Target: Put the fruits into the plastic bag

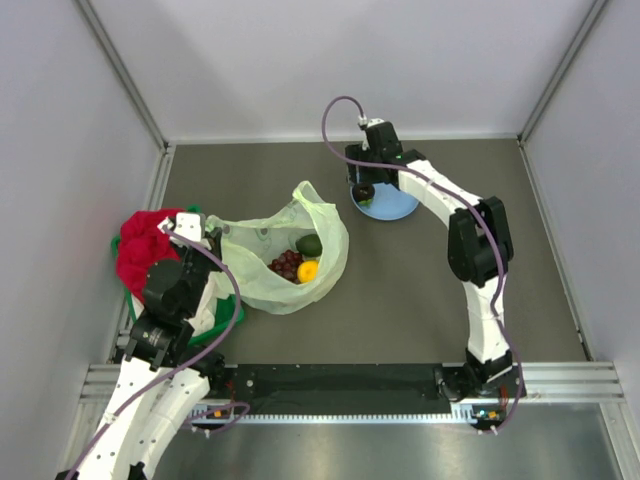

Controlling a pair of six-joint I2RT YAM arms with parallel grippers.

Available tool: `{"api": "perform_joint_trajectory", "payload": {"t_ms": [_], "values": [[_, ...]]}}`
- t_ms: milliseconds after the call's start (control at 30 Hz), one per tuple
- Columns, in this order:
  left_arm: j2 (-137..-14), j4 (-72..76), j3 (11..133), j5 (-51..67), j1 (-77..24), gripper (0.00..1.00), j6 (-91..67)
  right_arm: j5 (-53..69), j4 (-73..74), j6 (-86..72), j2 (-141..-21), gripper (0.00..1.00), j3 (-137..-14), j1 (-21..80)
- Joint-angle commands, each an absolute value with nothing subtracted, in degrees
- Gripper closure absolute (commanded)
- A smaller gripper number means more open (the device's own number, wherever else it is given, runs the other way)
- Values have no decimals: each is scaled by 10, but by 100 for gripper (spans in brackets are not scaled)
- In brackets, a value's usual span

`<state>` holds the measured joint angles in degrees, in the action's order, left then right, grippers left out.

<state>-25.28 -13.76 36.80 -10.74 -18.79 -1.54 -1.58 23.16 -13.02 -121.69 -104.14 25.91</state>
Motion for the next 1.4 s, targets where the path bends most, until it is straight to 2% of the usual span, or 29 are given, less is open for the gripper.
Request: {"api": "perform_joint_trajectory", "payload": {"t_ms": [0,300,600,1067,1367], "values": [[-250,-113,371,-108,-185,100,-16,-52,231,-122,-1236,26,-1073,250],[-250,-113,370,-107,-185,100,-17,-73,249,-123,-1293,23,-1105,250],[-252,-113,370,-106,-185,100,-17,-67,254,-127,-1316,25,-1113,248],[-250,-112,370,-104,-185,100,-17,-56,231,-133,-1268,48,-1073,248],[-248,-113,371,-103,-185,100,-18,-61,216,-130,-1195,53,-1016,249]]}}
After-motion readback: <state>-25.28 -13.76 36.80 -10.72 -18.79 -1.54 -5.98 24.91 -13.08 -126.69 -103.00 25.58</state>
